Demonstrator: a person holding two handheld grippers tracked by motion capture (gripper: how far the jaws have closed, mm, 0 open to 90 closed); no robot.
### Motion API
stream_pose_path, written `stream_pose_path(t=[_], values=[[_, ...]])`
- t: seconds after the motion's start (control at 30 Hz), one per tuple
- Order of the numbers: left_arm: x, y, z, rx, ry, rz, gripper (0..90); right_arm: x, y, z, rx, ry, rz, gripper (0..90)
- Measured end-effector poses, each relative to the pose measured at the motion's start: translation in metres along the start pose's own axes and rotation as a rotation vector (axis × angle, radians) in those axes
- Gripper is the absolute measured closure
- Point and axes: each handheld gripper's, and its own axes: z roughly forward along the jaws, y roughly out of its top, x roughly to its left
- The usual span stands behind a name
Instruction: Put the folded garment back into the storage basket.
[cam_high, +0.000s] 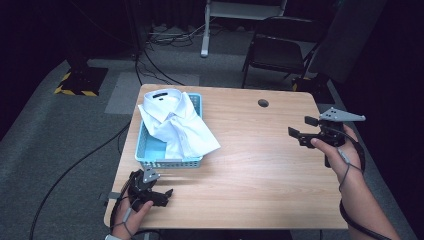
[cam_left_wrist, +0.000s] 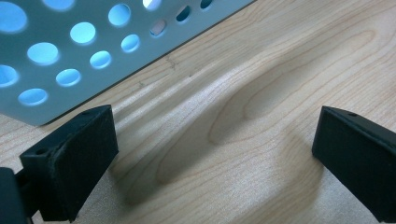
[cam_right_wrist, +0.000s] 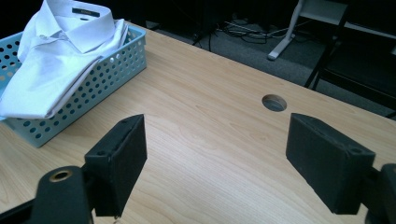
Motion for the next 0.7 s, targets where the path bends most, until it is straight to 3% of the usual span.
stream_pose_path(t=[0.7], values=[[0.000, 0.000, 0.001, -0.002, 0.002, -0.007, 0.3, -0.020, -0.033, -0.017, 0.028, -0.035, 0.006, 20.5]])
